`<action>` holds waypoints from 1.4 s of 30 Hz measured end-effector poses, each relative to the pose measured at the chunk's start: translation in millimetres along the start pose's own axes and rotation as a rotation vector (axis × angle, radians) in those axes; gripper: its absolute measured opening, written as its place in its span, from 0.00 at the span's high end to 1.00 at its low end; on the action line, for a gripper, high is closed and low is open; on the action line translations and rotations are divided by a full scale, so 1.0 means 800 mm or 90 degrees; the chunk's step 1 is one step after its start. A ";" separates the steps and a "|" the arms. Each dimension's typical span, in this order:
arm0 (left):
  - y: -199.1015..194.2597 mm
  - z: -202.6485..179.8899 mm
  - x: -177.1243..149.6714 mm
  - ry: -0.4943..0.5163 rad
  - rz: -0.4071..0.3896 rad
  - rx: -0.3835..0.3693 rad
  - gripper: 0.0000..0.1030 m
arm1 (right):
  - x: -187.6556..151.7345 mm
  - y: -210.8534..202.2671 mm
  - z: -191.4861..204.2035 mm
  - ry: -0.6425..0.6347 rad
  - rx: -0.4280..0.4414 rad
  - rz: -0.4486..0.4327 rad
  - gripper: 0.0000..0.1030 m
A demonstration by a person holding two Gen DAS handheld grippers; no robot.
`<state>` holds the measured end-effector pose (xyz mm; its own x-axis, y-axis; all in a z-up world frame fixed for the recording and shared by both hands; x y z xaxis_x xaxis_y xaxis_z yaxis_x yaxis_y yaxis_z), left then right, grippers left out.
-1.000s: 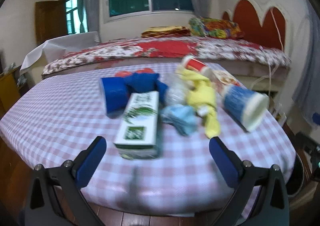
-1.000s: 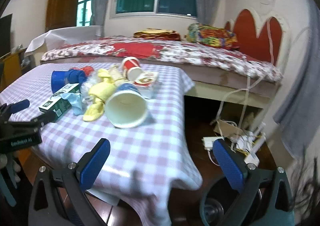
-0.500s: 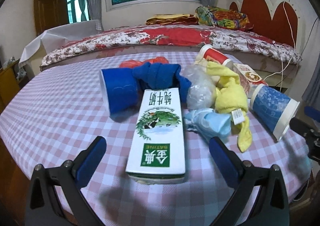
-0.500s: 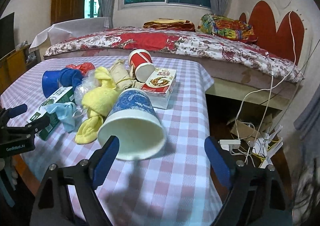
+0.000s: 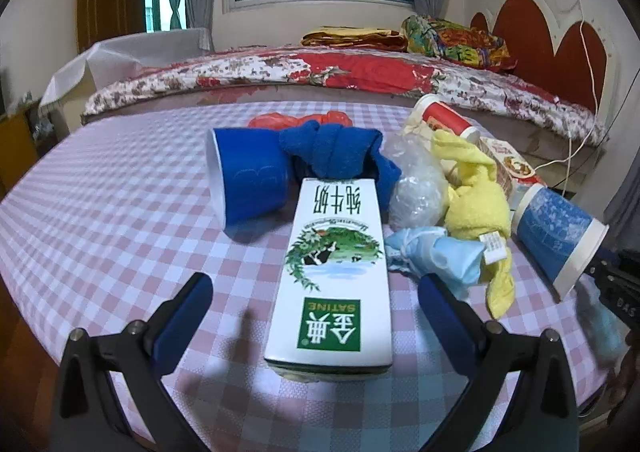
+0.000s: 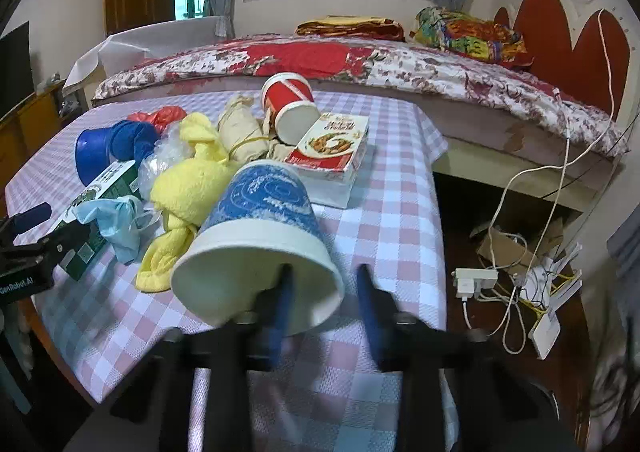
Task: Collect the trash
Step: 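Grasp the green-white milk carton with the left tool while the right grasps the blue-white paper cup, then carry carton and cup over the black bin and open both tools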
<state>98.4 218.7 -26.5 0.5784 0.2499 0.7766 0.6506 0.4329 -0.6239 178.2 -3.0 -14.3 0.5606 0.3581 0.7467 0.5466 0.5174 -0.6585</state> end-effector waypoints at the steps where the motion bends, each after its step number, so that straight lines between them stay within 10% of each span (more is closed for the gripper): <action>1: 0.002 0.002 -0.001 0.001 0.009 0.000 0.04 | 0.000 -0.002 0.001 0.002 0.004 -0.004 0.88; 5: 0.011 0.006 -0.010 0.009 0.036 -0.034 0.44 | -0.002 -0.011 0.007 -0.004 0.002 -0.017 0.95; 23: -0.088 -0.034 0.006 0.067 -0.125 -0.072 0.47 | -0.027 -0.097 -0.031 0.000 -0.018 -0.126 0.97; 42: -0.155 -0.317 -0.073 0.302 -0.061 -0.398 0.47 | -0.186 -0.210 -0.239 0.211 -0.215 -0.052 0.97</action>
<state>108.5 -69.1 -16.4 0.5629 -0.2206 0.7966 0.7826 -0.1677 -0.5995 122.2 -291.8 -32.6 0.6460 0.0315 0.7627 0.7373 0.2327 -0.6342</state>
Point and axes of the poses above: each gripper's, at about its wrist camera, not at the fingertips, and y roughly the way its jaws point, z to its left, x to its top, the point moved 3 cm from there along y, roughly the way its jaws point, and after that the axes turned 9 degrees about x, right-handed, at the moved point
